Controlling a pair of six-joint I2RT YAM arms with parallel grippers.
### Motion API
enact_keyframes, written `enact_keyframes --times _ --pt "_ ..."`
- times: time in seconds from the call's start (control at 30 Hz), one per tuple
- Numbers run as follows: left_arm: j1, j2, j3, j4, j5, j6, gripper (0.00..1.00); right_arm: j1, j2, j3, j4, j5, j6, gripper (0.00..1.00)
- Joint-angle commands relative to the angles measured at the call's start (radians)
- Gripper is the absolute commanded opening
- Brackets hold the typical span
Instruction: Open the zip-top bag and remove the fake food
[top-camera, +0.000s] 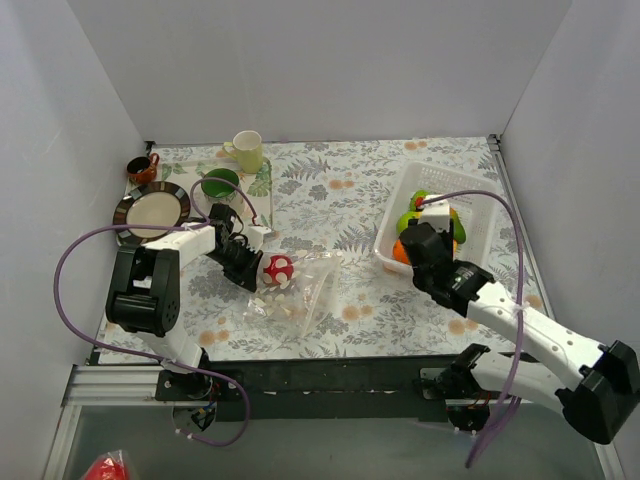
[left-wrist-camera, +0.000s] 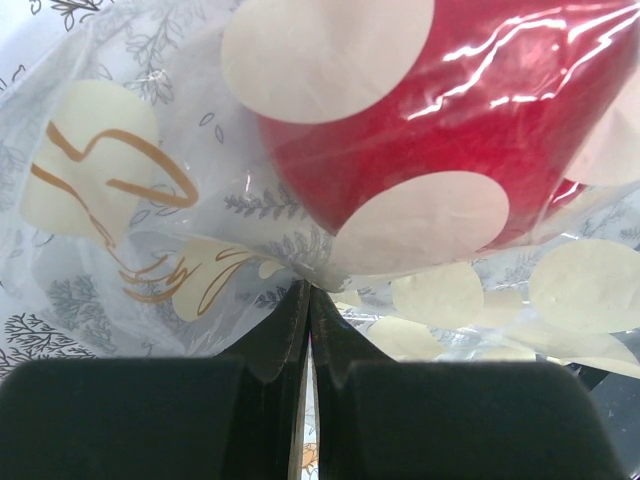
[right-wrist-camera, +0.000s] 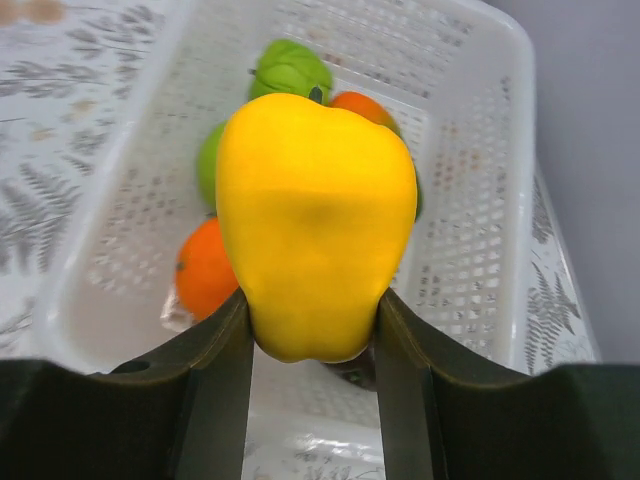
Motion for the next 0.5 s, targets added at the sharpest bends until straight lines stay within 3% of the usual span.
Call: enact_keyframes --times 0.0,0.03,0.07,0.23,0.37,0.47 --pt "0.009 -0.011 -0.029 0.042 -0.078 0.043 0.0 -0.216 0.069 0.053 0.006 -0.109 0.0 0.41" --pt "0.009 -0.014 -0.029 0.042 -0.078 0.043 0.0 -0.235 0.089 0.07 -0.003 -0.12 -0.002 0.84" --pt "0.009 -0.015 -0.026 0.039 -0.078 0.042 0.0 -0.241 0.133 0.089 -0.039 -0.114 0.006 0.97" --pt "0.009 -0.018 -0.02 0.034 -0.069 0.042 0.0 -0.208 0.188 0.207 -0.121 -0.106 -0.003 0.98" --pt "0.01 -0.021 0.012 0.014 -0.039 0.031 0.0 -0.046 0.065 0.133 0.02 -0.152 -0.106 0.98" --pt "0.009 -0.026 0.046 -0.021 -0.003 0.019 0.0 0.027 -0.007 0.043 0.08 -0.279 -0.1 0.86"
